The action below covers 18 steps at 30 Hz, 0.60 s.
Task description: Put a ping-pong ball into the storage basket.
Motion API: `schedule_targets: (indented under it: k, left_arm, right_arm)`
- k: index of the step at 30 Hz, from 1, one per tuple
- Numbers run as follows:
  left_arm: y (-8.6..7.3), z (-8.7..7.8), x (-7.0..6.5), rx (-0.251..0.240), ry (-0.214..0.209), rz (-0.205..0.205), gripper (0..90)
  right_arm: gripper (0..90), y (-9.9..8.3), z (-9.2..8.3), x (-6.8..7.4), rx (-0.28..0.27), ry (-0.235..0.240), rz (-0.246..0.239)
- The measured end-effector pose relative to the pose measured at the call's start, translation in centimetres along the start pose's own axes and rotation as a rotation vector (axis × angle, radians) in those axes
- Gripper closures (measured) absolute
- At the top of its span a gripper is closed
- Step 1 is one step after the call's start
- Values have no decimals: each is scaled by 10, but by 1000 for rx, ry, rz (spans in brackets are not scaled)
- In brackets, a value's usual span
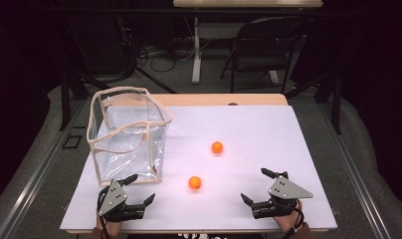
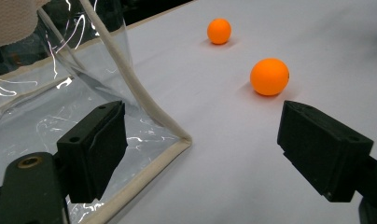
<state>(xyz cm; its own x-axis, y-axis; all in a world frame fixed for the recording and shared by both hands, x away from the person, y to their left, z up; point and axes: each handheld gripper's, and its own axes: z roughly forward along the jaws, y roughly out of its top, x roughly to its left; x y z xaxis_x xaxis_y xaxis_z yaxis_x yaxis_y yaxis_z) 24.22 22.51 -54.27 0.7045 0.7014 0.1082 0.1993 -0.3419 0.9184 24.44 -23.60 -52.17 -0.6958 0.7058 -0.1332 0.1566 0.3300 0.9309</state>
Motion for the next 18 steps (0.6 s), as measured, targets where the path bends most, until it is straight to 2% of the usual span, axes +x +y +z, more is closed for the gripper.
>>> schedule_targets:
  k: [18]
  left_arm:
    - [-1, 4, -1, 18, -7, 8, 160]
  right_arm:
    - [0, 6, 19, 5, 47, 28, 23]
